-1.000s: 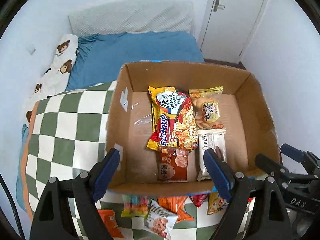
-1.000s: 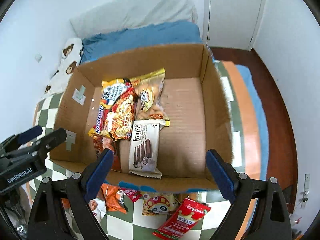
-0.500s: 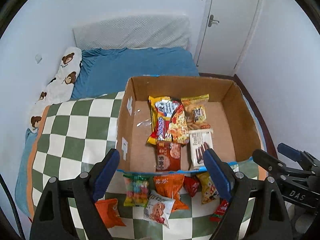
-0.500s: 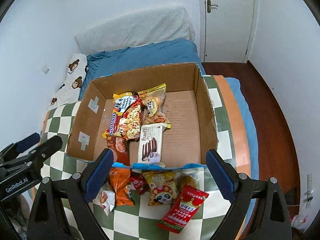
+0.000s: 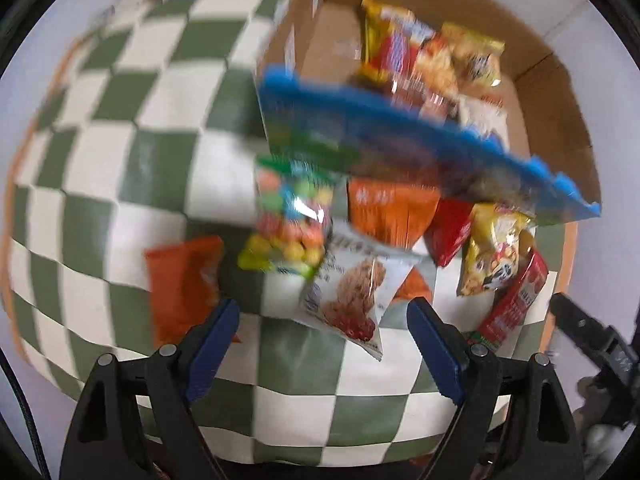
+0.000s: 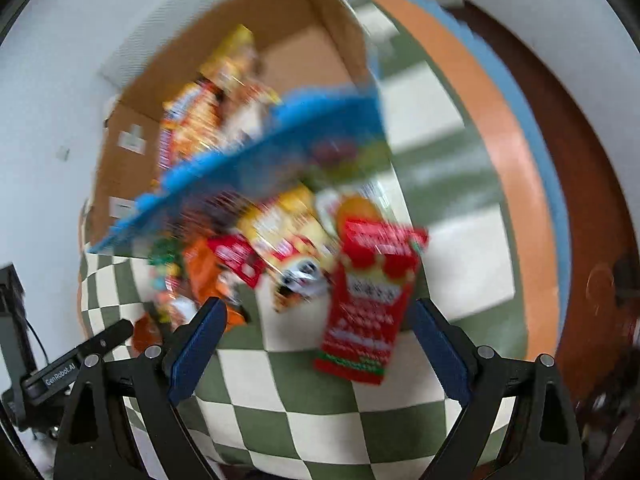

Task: Organize snacks

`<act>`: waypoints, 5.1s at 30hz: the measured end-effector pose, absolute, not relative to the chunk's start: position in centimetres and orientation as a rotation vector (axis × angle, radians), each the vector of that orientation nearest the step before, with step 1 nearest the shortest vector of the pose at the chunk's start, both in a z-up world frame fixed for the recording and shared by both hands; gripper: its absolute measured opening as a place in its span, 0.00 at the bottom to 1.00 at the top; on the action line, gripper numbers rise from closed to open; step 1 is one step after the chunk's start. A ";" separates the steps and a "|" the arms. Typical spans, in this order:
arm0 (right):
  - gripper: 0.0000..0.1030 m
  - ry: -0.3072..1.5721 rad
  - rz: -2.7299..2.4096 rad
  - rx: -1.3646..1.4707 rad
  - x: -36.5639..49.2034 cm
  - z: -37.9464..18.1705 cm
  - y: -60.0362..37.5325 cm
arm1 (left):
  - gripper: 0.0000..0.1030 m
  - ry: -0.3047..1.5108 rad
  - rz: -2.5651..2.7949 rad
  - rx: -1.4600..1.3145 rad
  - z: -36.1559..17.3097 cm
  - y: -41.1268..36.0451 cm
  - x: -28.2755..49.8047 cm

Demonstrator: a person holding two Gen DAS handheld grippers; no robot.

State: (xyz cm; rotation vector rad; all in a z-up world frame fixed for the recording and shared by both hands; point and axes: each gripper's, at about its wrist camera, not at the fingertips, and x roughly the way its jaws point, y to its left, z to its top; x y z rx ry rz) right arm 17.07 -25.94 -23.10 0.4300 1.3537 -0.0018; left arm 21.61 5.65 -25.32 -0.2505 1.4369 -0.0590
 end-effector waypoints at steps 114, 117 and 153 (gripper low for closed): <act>0.91 1.357 0.028 0.091 44.2 -21.1 -21.8 | 0.92 1.414 -0.112 -0.068 -23.4 2.4 48.1; 0.91 1.351 0.029 0.111 43.7 -20.9 -21.8 | 0.92 1.372 -0.116 -0.079 -22.5 2.5 47.2; 0.94 1.026 0.092 0.153 23.9 -9.0 -20.6 | 0.92 0.984 -0.091 -0.054 -12.2 2.9 25.6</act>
